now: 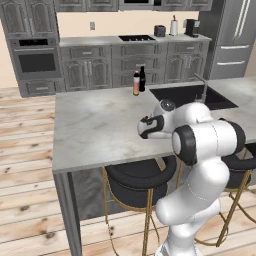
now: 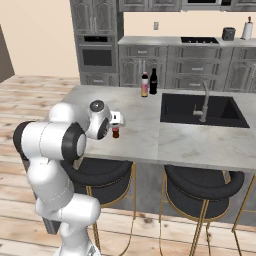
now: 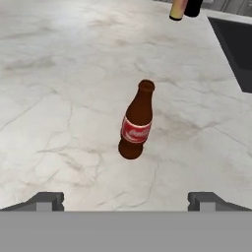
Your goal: Place the large bottle from the dining counter next to the other large bottle outside the sink, and place the small bottle from the dining counter next to the other small bottle inside the sink.
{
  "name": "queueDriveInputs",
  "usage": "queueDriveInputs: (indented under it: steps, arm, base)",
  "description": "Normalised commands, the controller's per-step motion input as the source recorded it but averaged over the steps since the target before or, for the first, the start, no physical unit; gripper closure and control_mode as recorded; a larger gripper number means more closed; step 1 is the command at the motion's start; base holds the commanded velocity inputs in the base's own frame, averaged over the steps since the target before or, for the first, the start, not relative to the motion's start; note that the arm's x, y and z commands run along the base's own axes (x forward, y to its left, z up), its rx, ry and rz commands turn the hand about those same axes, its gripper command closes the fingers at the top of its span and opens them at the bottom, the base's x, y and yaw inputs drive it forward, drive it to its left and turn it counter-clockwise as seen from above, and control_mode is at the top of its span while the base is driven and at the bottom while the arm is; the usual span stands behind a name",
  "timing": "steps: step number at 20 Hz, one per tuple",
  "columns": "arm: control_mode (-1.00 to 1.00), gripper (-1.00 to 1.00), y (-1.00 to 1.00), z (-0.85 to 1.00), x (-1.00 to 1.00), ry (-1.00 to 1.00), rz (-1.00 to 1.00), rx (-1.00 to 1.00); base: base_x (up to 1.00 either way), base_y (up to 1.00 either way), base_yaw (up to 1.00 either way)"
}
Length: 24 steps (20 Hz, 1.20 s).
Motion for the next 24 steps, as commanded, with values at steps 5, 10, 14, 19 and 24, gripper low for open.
queueDriveInputs:
  steps: [5, 10, 14, 19, 24]
  arm:
    - [-1.0, -1.0, -0.03, -0.1, 0.17, 0.0, 0.0, 0.0]
    - [-1.0, -1.0, -0.02, -0.04, 0.21, 0.0, 0.0, 0.0]
    - [-1.0, -1.0, 0.0, -0.03, 0.26, 0.0, 0.0, 0.0]
    - [-1.0, -1.0, 0.0, -0.06, 0.31, 0.0, 0.0, 0.0]
    - [-1.0, -1.0, 0.0, -0.13, 0.32, 0.0, 0.0, 0.0]
  base:
    - [0.0, 0.0, 0.0]
    - [0.0, 0.0, 0.0]
    - [0.0, 0.0, 0.0]
    - [0.0, 0.0, 0.0]
    - [0.0, 0.0, 0.0]
